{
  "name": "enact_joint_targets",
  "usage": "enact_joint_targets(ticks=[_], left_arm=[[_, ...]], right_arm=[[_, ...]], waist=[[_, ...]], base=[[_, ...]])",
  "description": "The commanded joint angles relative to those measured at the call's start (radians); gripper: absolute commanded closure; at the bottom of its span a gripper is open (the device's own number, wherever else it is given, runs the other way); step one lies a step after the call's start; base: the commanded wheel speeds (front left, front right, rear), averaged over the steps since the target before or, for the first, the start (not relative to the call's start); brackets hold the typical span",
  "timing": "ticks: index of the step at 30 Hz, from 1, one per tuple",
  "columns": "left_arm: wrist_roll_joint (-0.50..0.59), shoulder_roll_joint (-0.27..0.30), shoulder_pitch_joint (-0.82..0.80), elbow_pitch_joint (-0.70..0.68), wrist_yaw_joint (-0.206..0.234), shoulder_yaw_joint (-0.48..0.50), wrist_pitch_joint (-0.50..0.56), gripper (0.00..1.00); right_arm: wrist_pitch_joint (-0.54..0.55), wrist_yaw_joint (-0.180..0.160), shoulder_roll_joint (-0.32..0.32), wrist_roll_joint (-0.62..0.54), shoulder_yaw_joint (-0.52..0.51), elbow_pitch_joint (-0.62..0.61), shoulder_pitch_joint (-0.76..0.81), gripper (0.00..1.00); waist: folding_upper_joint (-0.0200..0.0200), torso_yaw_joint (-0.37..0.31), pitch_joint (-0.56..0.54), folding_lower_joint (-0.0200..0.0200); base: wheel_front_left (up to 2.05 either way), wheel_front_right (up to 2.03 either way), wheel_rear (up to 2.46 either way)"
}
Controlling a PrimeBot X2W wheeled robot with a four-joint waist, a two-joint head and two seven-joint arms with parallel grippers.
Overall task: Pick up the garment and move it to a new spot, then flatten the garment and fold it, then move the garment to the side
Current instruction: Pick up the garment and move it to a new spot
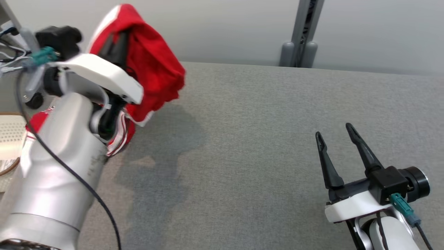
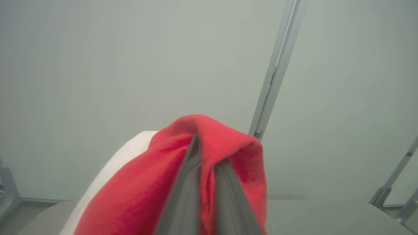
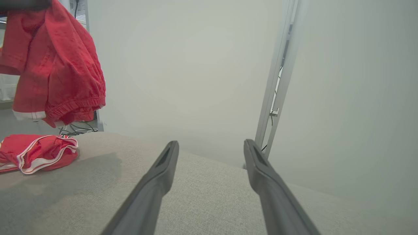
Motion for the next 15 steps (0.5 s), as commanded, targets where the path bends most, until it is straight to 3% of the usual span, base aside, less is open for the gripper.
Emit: enact_joint_targets(ticks=[1, 9, 15], left_arm=[[0.006, -0.008, 0.012, -0.012, -0.002, -0.008, -0.003, 1.00], [0.009, -0.112, 0.081, -0.093, 0.015, -0.082, 0.000, 1.00], [-0.005, -0.154, 0.105, -0.126, 0.047, -0.143, -0.006, 1.00]], right_arm=[[-0.004, 0.002, -0.006, 0.001, -0.006, -0.006, -0.005, 0.00], [-0.004, 0.002, -0.005, -0.009, -0.063, -0.022, -0.012, 0.00], [-0.004, 0.002, -0.005, -0.012, -0.111, -0.041, -0.020, 0.00]], waist=[[0.0000, -0.019, 0.002, 0.0000], [0.0000, -0.112, 0.016, 0.0000], [0.0000, -0.190, 0.044, 0.0000]], base=[[0.00, 0.00, 0.00], [0.00, 0.00, 0.00], [0.00, 0.00, 0.00]])
